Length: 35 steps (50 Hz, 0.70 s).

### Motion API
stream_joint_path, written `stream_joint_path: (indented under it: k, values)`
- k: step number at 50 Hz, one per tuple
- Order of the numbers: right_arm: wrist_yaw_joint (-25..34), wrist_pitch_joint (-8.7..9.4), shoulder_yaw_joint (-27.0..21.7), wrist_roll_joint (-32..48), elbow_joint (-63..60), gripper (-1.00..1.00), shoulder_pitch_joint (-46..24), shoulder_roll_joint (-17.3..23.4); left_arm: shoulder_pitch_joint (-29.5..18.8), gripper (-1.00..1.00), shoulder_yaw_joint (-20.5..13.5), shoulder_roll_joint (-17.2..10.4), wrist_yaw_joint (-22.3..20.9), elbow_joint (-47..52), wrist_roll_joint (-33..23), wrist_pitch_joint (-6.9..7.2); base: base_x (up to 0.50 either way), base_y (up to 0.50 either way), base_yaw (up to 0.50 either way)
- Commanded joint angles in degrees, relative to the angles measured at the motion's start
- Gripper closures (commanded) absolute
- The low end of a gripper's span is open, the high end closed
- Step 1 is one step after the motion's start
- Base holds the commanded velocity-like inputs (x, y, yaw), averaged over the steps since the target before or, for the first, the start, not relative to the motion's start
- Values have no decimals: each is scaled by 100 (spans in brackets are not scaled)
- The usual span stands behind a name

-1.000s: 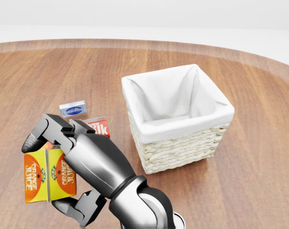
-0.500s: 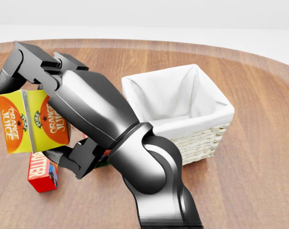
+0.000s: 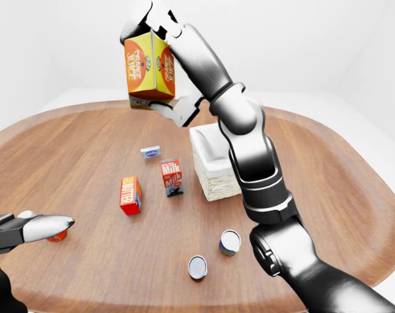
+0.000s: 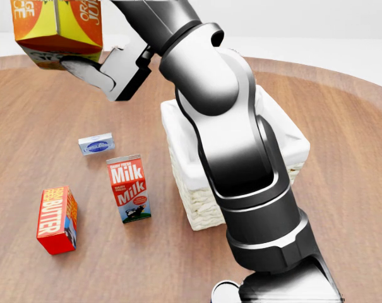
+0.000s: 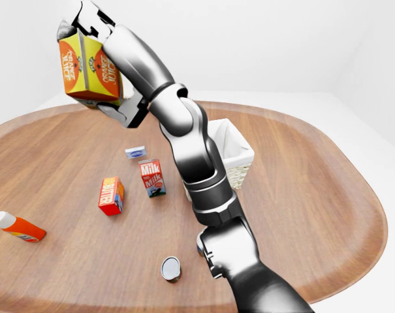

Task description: Pick up the orange juice, and put it in the basket.

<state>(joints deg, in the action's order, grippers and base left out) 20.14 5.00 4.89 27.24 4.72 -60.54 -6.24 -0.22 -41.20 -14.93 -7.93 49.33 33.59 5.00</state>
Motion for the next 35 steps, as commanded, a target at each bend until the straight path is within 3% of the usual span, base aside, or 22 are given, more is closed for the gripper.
stream_joint_path:
  k: [1, 17, 35]
  values:
    - [-789, 0, -486, -1023, 1804, 100, -1428, 661, -8, -100, 31, 10, -3, -34, -41, 0, 0, 0, 0]
    - [-1411, 0, -827, -1613, 5467, 100, -3198, 1488, -9, -100, 54, 23, -6, -68, -73, 0, 0, 0, 0]
    - [-1803, 0, -1079, -1295, 6865, 100, -3582, 1942, -9, -100, 40, 13, -5, -49, -48, 0, 0, 0, 0]
